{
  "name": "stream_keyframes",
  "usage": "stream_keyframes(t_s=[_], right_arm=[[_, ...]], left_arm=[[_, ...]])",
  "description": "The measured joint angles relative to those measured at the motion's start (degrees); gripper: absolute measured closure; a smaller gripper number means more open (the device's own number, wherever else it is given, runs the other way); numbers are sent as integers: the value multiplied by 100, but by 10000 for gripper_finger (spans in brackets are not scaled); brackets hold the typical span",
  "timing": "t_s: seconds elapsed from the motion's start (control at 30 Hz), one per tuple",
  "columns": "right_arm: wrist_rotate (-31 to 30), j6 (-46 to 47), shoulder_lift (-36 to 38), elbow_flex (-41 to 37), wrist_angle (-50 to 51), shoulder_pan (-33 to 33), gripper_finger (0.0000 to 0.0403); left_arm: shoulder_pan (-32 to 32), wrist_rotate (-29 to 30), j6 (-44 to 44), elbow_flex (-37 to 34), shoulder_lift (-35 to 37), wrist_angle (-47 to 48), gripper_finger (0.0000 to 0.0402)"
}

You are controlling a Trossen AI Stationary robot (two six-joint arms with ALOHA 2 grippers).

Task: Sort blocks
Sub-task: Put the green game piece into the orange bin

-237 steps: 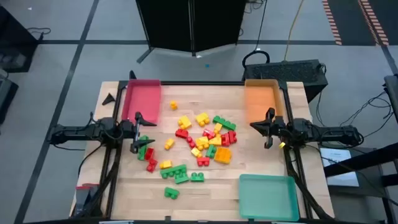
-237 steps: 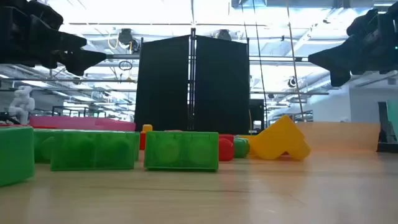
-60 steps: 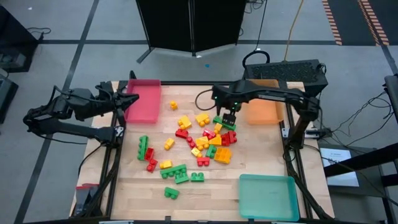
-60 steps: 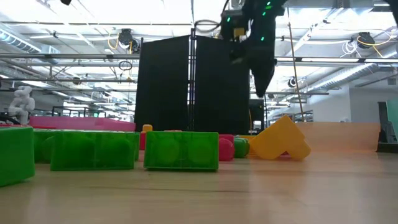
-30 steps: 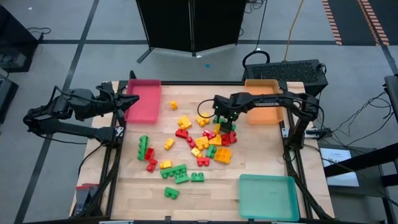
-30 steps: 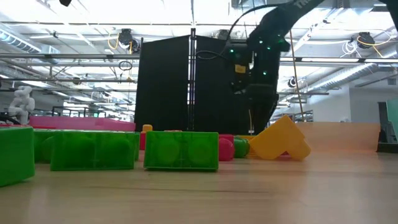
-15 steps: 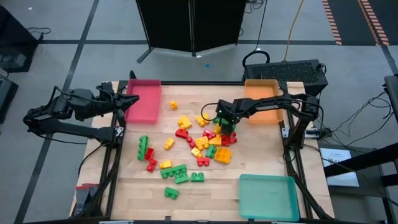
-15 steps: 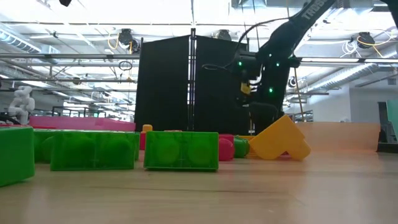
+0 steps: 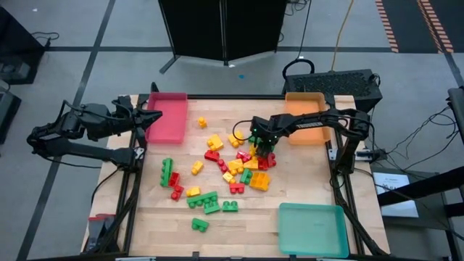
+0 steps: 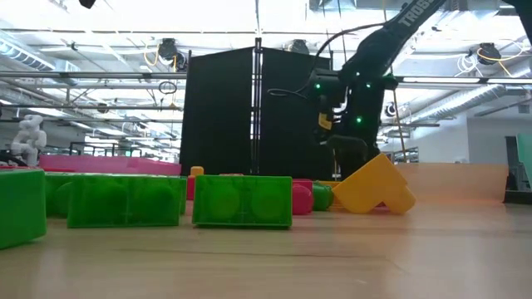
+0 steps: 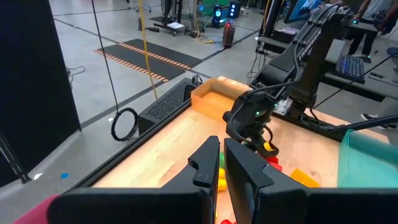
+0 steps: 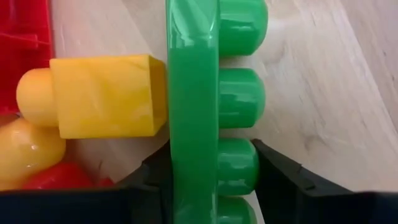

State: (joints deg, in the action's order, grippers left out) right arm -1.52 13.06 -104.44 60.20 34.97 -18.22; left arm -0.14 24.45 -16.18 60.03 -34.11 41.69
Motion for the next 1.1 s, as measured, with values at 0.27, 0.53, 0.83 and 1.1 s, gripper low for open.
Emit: stream_keyframes(t_s=[0.27, 0.53, 0.83, 1.1], right_arm=[[-46, -208, 120, 985, 642, -78, 256], [-314, -344, 1178, 1450, 1187, -702, 256], [-1064, 1090, 2743, 1081, 2444, -2277, 256], [-883, 1908, 2752, 38, 2215, -2867, 256]], left_arm=[[0, -2, 55, 0, 0, 2, 371], [0, -6, 492, 0, 0, -17, 371], [2, 33, 454, 0, 0, -39, 371], [1, 186, 457, 0, -33, -38, 371]])
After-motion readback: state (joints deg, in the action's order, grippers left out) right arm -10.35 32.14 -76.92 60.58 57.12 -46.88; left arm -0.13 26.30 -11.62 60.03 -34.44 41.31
